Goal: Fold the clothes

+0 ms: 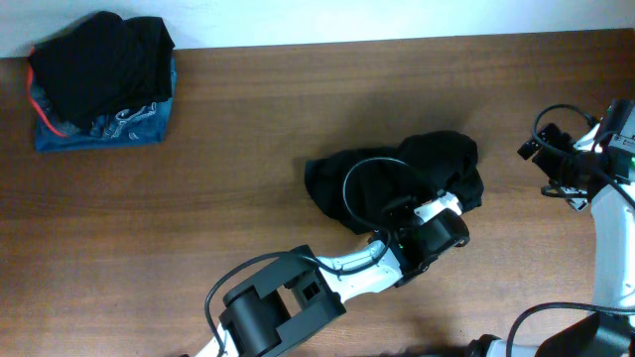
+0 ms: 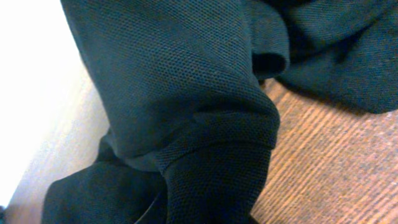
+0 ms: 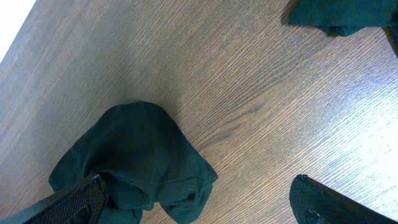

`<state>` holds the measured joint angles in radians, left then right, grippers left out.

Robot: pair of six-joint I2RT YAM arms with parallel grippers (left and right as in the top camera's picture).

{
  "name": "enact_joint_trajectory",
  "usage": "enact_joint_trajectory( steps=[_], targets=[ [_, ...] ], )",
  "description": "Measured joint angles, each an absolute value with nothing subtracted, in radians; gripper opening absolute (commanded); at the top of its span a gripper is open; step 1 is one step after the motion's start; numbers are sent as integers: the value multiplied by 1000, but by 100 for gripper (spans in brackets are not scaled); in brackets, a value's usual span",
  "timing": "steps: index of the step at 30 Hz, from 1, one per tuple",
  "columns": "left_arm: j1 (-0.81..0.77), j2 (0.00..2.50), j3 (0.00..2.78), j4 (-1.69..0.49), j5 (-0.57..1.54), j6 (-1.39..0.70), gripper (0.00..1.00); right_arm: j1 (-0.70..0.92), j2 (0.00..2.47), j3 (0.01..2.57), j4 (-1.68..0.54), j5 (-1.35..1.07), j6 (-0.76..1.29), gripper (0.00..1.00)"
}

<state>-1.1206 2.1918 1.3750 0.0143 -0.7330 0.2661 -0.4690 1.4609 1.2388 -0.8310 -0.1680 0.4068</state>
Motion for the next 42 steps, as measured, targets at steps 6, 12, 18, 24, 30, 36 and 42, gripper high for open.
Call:
enact_joint_trajectory(
  steps=[6,12,18,24,30,36,42],
  targets=[
    [-1159,2192,1386,-1,-828,266,13,-469,1460,1239,-831,-168,407,99],
    [-1214,2189,1446,-170,-858,262,1,-469,1460,1239,-838,-168,407,99],
    [-1216,2067,1451,-293,-813,234,1,-469,1461,1239,-842,-168,407,99],
    [-1216,1952,1452,-407,-772,226,2,-469,1460,1239,-852,-168,407,99],
    [-1161,1901,1452,-467,-754,224,3,-469,1461,1239,-861,-181,407,99],
    [-1055,1796,1452,-534,-751,220,12,-469,1461,1239,-864,-215,407,99],
    [-983,1776,1453,-583,-751,217,14,-448,1461,1239,-883,-239,380,99]
  ],
)
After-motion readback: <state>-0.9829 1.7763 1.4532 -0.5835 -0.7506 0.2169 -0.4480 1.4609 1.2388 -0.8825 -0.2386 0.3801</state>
